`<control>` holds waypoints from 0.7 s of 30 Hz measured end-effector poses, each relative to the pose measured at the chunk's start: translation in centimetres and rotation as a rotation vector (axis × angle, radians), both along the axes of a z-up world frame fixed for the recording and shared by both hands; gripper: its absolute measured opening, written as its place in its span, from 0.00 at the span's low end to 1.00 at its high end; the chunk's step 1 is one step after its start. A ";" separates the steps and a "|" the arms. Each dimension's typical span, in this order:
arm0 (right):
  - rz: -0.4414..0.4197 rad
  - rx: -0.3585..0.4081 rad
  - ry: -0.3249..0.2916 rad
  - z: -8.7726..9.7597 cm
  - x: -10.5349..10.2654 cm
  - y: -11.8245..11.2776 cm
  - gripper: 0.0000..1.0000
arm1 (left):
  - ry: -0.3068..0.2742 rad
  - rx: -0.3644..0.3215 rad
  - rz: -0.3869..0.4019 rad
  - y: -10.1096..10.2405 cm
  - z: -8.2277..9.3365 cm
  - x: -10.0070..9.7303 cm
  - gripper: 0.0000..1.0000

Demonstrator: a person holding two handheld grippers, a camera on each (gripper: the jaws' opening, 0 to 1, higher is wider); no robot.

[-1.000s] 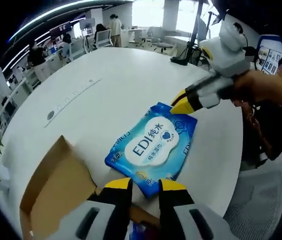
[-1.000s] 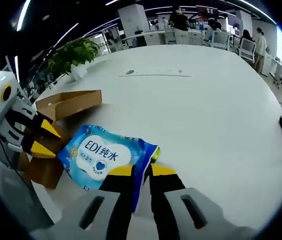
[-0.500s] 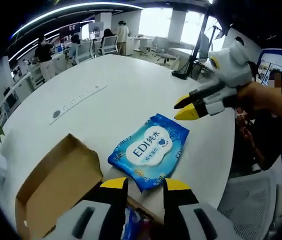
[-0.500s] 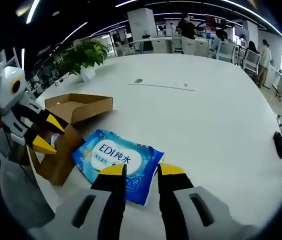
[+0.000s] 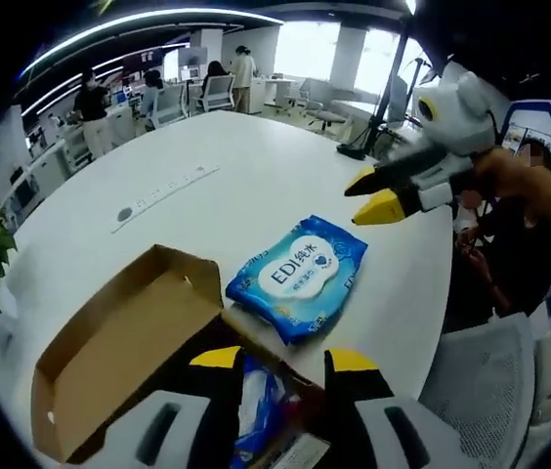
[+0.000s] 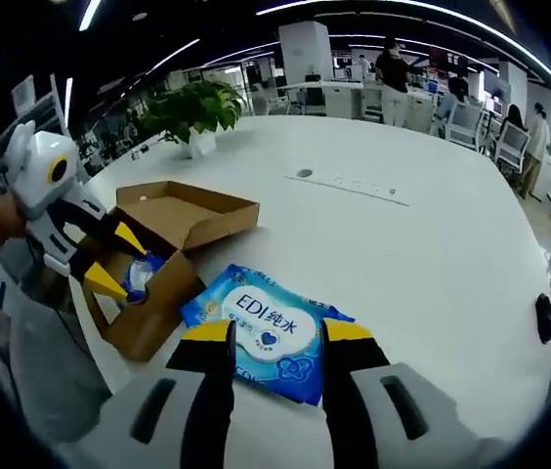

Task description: Operate the shoe box by opening the lid, removing the specified soft item, and placing it in the target area until the item is outside and the box remains undamaged.

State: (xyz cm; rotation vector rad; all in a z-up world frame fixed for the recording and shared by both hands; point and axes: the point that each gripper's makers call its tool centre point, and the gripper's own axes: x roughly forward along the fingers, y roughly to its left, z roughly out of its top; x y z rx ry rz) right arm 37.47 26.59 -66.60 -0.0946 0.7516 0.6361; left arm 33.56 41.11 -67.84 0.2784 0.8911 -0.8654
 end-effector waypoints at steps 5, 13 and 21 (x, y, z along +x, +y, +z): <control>0.084 -0.011 -0.019 0.8 -0.4 2.2 0.32 | 0.002 0.006 -0.001 1.4 -0.1 -0.3 0.34; 0.191 -0.024 -0.046 1.8 -0.6 5.6 0.32 | 0.007 0.010 -0.017 3.7 -0.6 -0.8 0.34; 0.285 -0.050 -0.063 2.1 -0.8 8.2 0.30 | 0.037 -0.001 -0.046 5.6 -1.4 -1.2 0.31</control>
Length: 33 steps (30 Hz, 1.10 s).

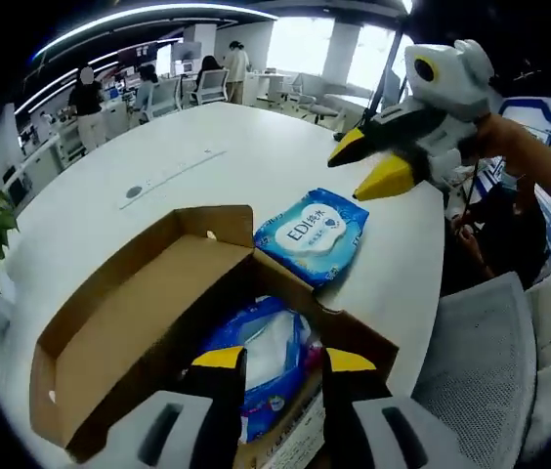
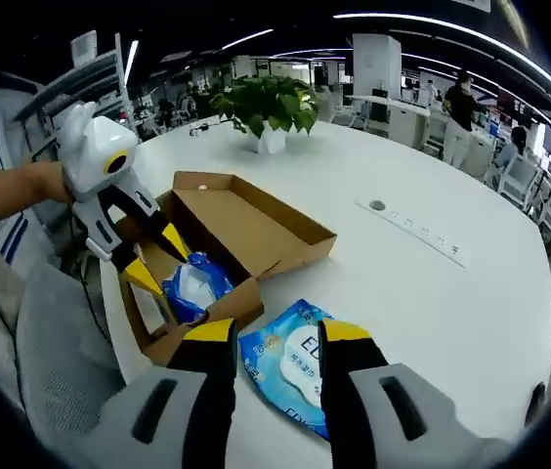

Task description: Operate the shoe box by opening the lid, removing the specified soft item, and placing it in the target area until the item is outside and the box remains undamaged.

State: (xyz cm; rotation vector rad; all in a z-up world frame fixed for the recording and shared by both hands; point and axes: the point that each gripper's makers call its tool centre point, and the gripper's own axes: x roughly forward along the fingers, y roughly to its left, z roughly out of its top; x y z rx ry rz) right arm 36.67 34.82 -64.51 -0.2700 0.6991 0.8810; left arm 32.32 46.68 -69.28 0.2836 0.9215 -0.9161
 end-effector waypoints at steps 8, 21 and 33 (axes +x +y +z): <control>0.128 -0.063 -0.040 -0.4 -0.6 2.6 0.26 | 0.023 0.013 -0.086 1.3 -1.0 -0.2 0.27; 0.252 -0.133 -0.044 -1.8 -1.2 6.1 0.24 | 0.006 0.088 -0.256 2.8 -2.6 -0.5 0.24; 0.323 -0.189 -0.025 -3.8 -1.6 8.2 0.23 | 0.047 0.110 -0.342 2.4 -4.1 -1.0 0.17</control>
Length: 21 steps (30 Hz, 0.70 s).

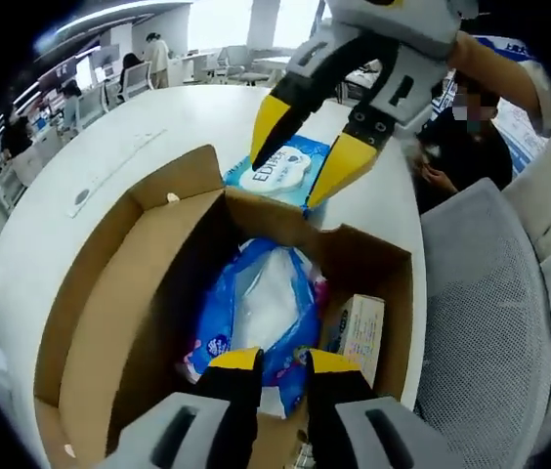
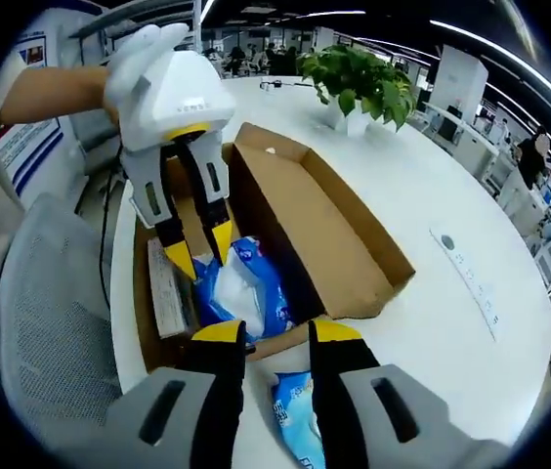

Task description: Operate the shoe box by opening the lid, removing the specified soft item, and placing it in the target area until the item is outside and the box remains undamaged.

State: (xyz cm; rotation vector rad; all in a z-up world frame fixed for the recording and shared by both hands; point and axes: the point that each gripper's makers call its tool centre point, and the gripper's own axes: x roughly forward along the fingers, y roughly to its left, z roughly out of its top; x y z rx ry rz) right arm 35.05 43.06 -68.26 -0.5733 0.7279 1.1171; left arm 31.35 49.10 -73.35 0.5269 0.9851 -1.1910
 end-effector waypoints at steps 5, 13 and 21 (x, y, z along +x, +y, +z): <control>0.021 -0.022 0.008 -0.8 0.0 0.9 0.23 | -0.005 0.025 -0.023 0.4 -0.7 0.3 0.18; 0.045 -0.045 0.031 -2.1 0.2 2.5 0.22 | -0.013 0.061 -0.071 0.6 -1.4 0.5 0.11; 0.022 -0.115 0.045 -4.3 1.0 2.8 0.12 | 0.000 0.056 -0.078 0.9 -1.3 0.3 0.01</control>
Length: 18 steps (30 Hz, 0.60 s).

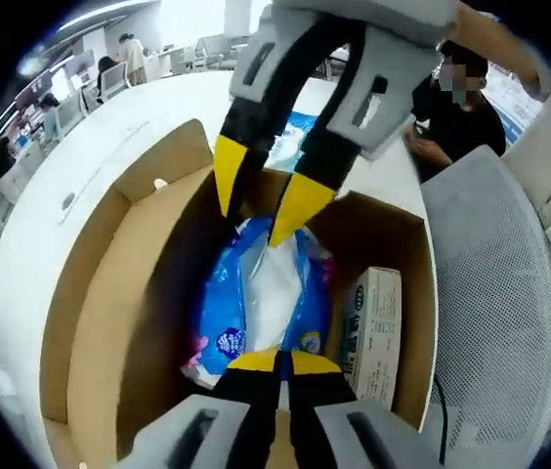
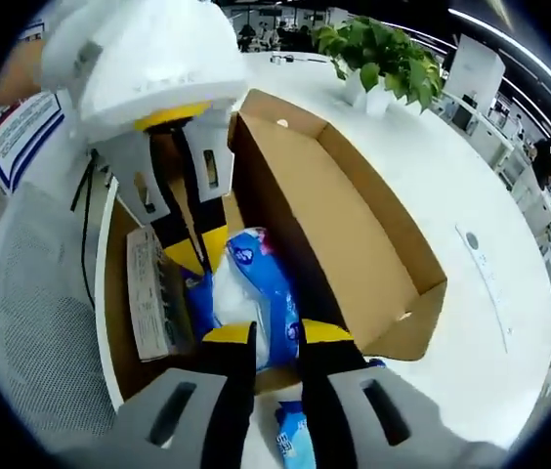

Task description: Operate the shoe box by opening the lid, removing the specified soft item, and placing it in the target area until the item is outside and the box remains undamaged.

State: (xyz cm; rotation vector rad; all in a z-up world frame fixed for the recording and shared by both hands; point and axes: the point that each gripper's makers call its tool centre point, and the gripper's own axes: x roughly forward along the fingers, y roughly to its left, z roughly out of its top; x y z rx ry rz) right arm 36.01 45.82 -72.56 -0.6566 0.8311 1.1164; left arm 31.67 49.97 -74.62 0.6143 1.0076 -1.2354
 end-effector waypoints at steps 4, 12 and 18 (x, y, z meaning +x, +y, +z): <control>-0.003 -0.009 0.013 -0.7 0.0 0.4 0.10 | 0.000 -0.005 0.004 0.3 0.3 -0.1 0.00; -0.021 -0.032 0.026 -1.4 0.0 0.5 0.03 | 0.005 -0.011 0.040 0.9 0.8 -0.1 0.00; -0.023 -0.021 0.026 -1.2 -0.1 0.5 0.00 | -0.007 -0.022 0.061 1.0 1.5 0.0 0.00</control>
